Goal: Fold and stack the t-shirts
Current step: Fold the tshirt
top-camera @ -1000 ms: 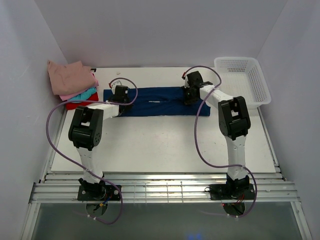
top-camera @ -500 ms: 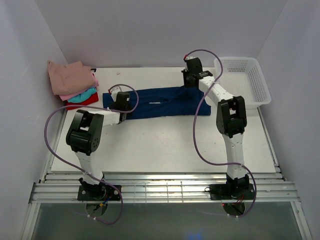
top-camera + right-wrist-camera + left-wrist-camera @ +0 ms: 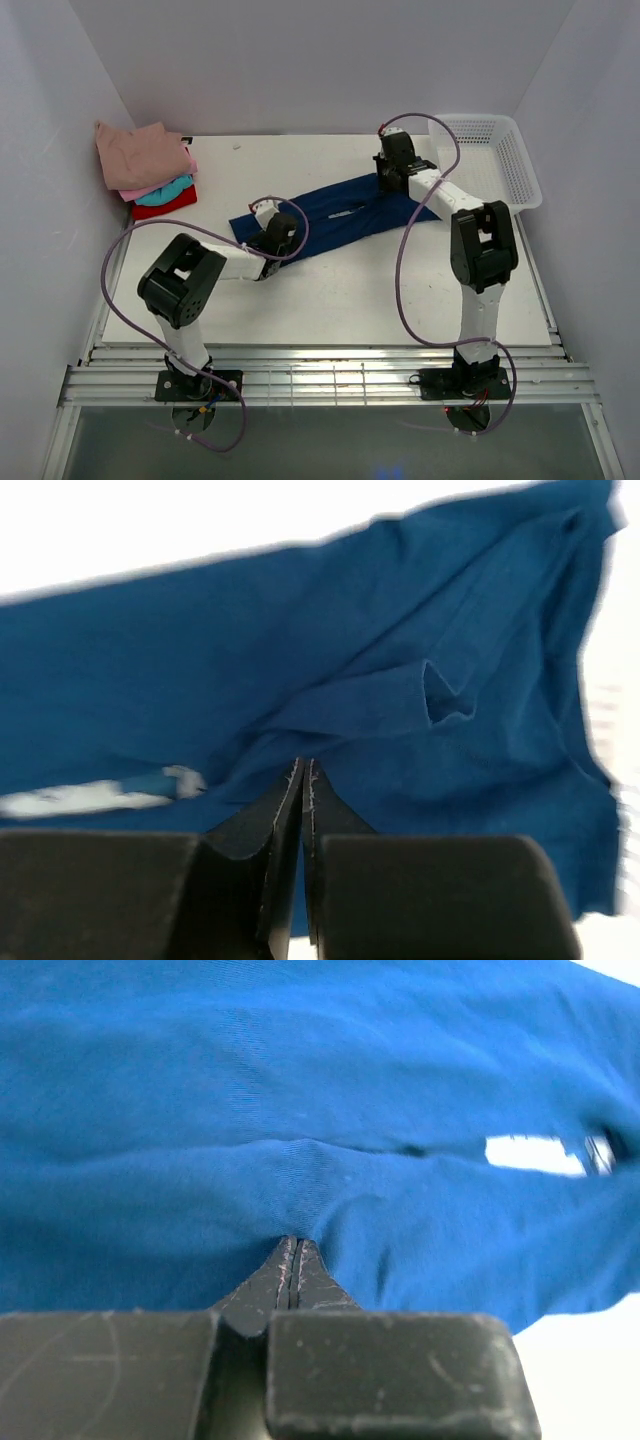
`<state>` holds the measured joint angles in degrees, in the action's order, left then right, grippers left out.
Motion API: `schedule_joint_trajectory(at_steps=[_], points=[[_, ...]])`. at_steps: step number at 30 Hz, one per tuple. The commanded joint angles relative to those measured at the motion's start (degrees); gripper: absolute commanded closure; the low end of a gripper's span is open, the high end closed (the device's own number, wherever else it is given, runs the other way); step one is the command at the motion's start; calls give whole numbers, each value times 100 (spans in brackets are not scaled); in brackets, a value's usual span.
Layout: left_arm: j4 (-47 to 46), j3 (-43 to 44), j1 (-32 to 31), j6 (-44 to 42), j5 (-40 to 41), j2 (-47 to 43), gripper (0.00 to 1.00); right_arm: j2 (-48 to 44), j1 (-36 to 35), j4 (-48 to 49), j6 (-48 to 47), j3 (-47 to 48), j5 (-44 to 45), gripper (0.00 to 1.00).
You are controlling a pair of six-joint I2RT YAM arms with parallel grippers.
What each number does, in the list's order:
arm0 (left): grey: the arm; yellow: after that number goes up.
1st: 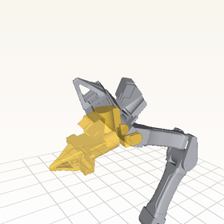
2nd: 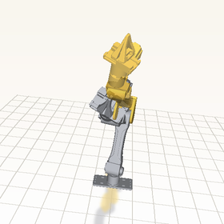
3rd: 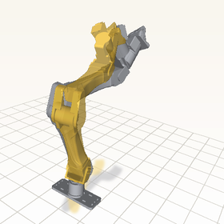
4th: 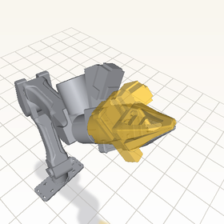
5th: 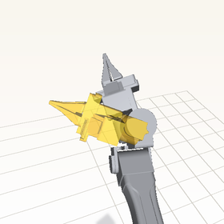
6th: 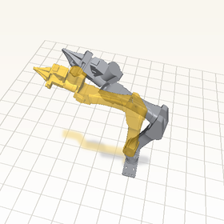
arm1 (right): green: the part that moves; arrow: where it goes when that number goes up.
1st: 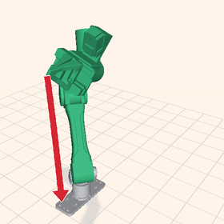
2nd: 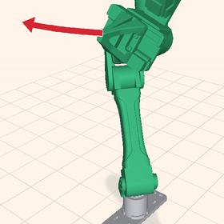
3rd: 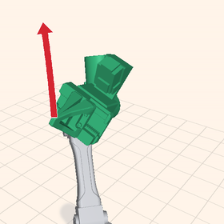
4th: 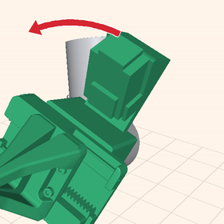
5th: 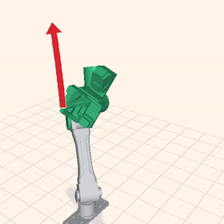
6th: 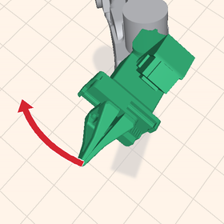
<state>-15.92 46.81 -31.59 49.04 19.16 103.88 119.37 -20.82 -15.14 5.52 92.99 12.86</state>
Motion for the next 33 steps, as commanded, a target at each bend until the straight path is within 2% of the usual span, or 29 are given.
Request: schedule_joint_trajectory(at_steps=[1, 6, 9, 21, 28, 33], points=[[1320, -575, -628, 596, -404, 283, 100, -1151, -54, 459, -68, -122, 225, 92], [1557, -945, -1330, 1195, -71, -174, 100, -1811, -133, 354, 46, -738, 471, 91], [1969, -1191, -1595, 1485, 219, -665, 100, -1821, -150, 204, 151, -931, 700, 91], [2858, -2061, -1815, 1978, 475, -2642, 100, -565, -256, -481, 529, -642, 603, 92], [2954, -2211, -1903, 1917, 545, -3197, 100, -213, -449, -745, 766, -607, 744, 92], [2928, -2158, -1929, 1882, 493, -3198, 100, 402, -546, -955, 775, -212, 647, 92]])
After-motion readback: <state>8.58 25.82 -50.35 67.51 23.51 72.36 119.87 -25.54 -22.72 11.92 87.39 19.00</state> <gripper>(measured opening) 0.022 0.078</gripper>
